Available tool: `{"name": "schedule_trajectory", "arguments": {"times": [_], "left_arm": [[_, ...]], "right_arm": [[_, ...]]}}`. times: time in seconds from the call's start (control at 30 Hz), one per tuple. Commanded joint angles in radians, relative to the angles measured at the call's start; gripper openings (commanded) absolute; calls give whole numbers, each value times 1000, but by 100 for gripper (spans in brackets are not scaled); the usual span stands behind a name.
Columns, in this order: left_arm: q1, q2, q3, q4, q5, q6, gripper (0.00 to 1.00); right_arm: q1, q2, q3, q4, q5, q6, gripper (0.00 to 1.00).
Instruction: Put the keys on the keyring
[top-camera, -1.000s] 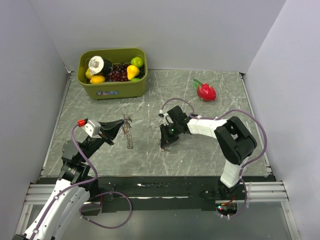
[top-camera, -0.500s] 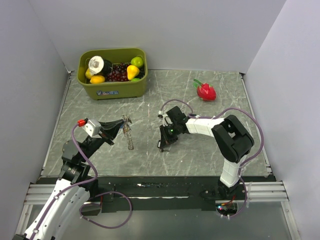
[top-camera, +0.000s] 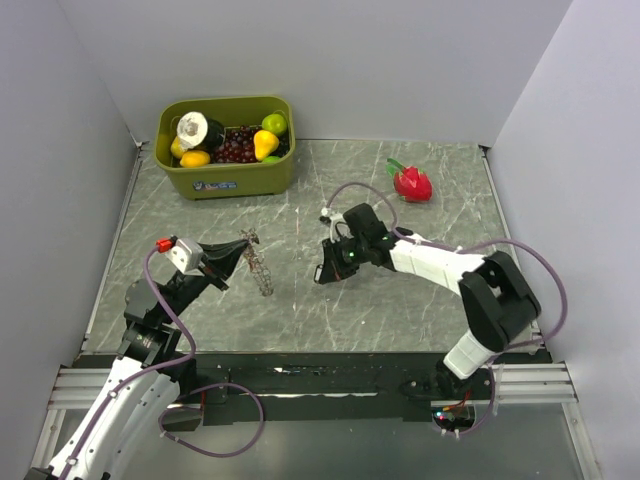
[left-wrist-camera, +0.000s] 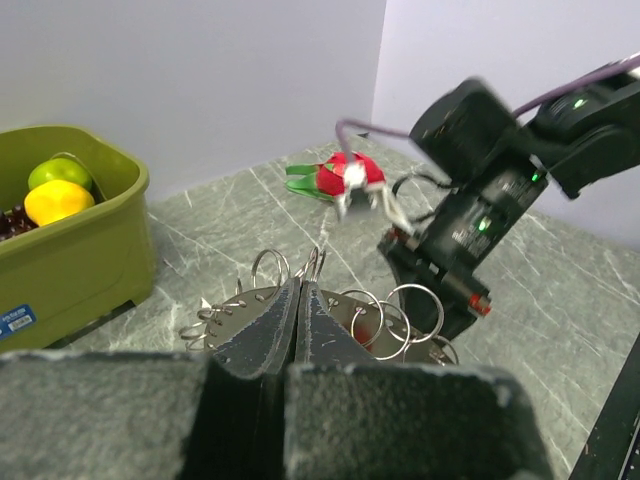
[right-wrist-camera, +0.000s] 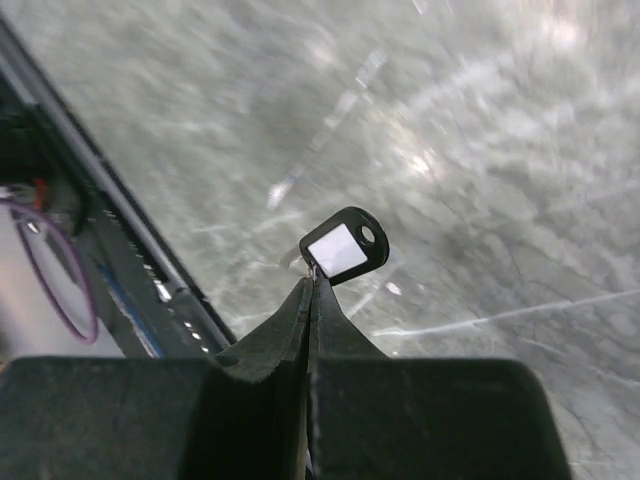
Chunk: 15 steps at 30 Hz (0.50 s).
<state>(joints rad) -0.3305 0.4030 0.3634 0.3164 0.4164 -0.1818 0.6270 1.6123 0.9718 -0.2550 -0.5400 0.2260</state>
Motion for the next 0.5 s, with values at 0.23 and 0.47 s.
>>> {"name": "schedule_trajectory", "arguments": {"times": [0.23,0.47], "left_arm": [[2,11,0,93,41,-39,1],[2,51,-14,133,94,-65,1]], "right_arm": [[-35,-75,-67,92,-260,-108,0],[-35,-141,-81,79,-331,-182,0]]}}
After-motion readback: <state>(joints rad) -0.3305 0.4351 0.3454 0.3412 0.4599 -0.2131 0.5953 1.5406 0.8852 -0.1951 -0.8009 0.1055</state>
